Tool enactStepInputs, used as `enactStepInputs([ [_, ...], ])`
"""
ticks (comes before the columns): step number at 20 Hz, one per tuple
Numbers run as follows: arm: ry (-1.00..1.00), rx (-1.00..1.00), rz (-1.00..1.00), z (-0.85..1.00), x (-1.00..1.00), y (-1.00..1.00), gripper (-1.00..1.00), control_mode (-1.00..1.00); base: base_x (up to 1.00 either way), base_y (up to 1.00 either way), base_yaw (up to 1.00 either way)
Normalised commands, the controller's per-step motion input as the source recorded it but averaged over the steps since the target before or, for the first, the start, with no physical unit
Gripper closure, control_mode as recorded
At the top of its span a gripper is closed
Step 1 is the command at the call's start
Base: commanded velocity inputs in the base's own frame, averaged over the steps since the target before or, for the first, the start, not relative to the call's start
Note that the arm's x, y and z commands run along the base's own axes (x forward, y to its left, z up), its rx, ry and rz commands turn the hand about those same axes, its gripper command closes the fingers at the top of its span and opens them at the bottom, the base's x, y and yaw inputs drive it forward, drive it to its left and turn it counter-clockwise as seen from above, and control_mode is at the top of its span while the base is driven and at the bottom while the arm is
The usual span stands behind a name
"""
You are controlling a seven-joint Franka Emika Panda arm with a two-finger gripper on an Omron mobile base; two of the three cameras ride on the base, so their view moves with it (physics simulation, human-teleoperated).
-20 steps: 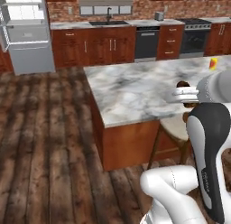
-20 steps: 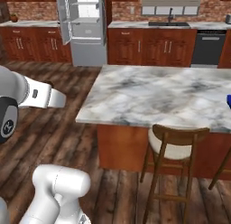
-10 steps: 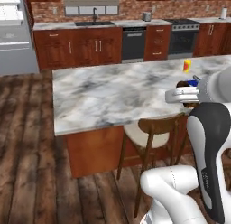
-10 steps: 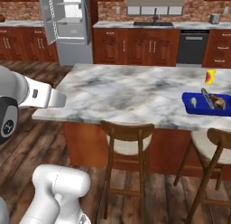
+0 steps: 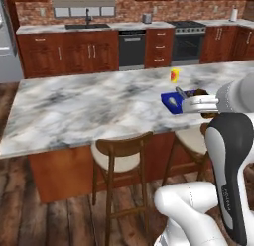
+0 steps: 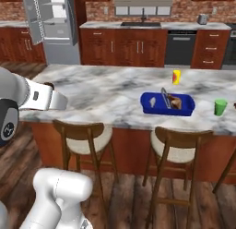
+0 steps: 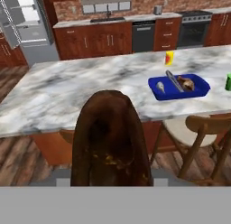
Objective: Gather the broccoli and sweet potato from the fridge and place them on a tray on the dining counter. Then gather the chicken drumstick and fish from the fridge and place them on the other tray.
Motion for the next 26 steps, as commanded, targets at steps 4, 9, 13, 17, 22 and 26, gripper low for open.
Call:
enactStepInputs([
  [4, 0.0, 0.0, 0.0, 0.0, 0.0, 0.0, 1.0, 1.0, 0.0, -0.9, 0.0],
  [9, 0.0, 0.0, 0.0, 0.0, 0.0, 0.0, 1.0, 1.0, 0.0, -0.85, 0.0],
  [13, 0.0, 0.0, 0.0, 0.0, 0.0, 0.0, 1.0, 1.0, 0.0, -0.84, 0.0],
  [17, 0.0, 0.0, 0.0, 0.0, 0.0, 0.0, 1.0, 1.0, 0.0, -0.85, 0.0],
  [22, 0.0, 0.0, 0.0, 0.0, 0.0, 0.0, 1.0, 1.0, 0.0, -0.8, 0.0],
  [26, 0.0, 0.0, 0.0, 0.0, 0.0, 0.0, 1.0, 1.0, 0.07, -0.72, 0.0],
])
